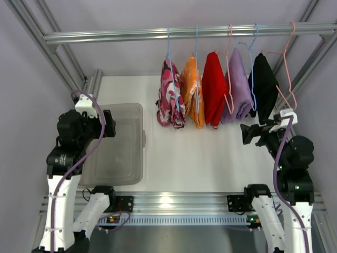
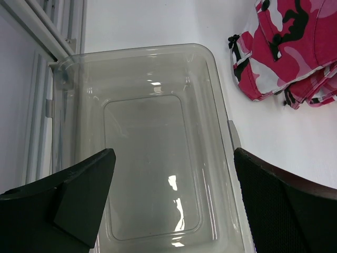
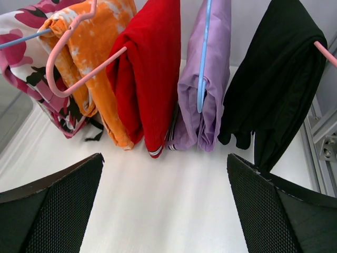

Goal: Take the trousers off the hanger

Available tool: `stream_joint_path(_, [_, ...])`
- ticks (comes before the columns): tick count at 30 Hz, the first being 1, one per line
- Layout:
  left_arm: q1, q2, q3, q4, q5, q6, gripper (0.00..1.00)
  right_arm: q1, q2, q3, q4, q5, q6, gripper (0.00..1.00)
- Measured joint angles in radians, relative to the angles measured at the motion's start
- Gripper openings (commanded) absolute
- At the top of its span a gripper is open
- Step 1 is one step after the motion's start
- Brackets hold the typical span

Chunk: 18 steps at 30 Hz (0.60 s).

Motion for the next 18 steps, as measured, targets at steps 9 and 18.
stream_joint_path(9, [0.0, 0.004, 0.0, -0.001, 0.025, -0.018, 0.99, 0.0, 0.001, -0.014, 0.005, -0.007, 0.015, 1.0])
stream_joint_path(18, [0.0, -0.003, -0.085, 0.198, 0.378, -0.296, 0.99, 0.0, 0.004, -0.014, -0.006, -0.011, 0.02, 0.99])
